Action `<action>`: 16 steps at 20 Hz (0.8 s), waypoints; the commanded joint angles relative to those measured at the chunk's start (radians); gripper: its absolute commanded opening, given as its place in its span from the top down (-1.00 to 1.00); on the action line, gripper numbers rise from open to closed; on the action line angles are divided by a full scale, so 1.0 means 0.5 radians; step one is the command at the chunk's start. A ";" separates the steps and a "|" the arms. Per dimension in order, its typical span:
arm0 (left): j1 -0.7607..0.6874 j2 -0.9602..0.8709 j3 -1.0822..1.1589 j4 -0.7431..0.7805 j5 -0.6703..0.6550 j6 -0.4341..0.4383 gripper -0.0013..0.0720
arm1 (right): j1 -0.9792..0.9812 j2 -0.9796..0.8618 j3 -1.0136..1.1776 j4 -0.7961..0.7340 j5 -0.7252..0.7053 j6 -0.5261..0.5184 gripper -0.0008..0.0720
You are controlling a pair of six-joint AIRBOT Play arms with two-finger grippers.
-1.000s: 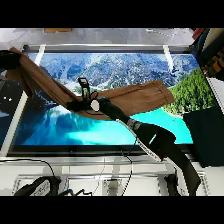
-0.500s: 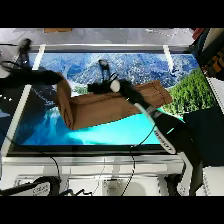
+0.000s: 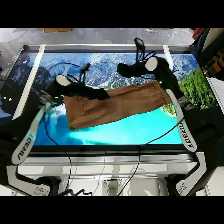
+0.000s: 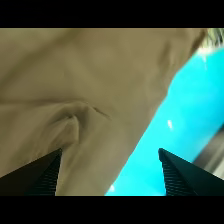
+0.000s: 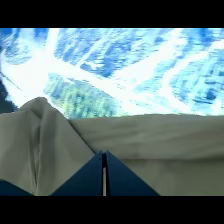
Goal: Fold the clothes and pants, and hang the long-sleeved shirts on hangers.
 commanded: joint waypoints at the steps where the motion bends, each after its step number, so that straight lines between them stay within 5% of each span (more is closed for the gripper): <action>1: -0.077 -0.044 0.002 -0.014 -0.066 0.000 -0.92 | -0.075 0.030 0.001 -0.021 0.136 -0.021 0.88; 2: -0.024 -0.020 0.002 0.025 -0.102 -0.008 -0.89 | -0.078 0.030 0.001 -0.030 0.158 -0.071 0.88; 4: 0.156 0.055 0.002 0.200 -0.169 -0.037 -0.39 | -0.077 0.030 0.001 -0.050 0.199 -0.143 0.88; 11: 0.978 0.198 -0.233 0.356 -0.419 -0.195 -0.39 | -0.077 0.028 0.001 -0.053 0.175 -0.159 0.88; 16: 1.238 0.240 -0.812 0.121 0.031 -0.186 -0.39 | -0.077 0.021 0.001 -0.052 0.096 -0.159 0.88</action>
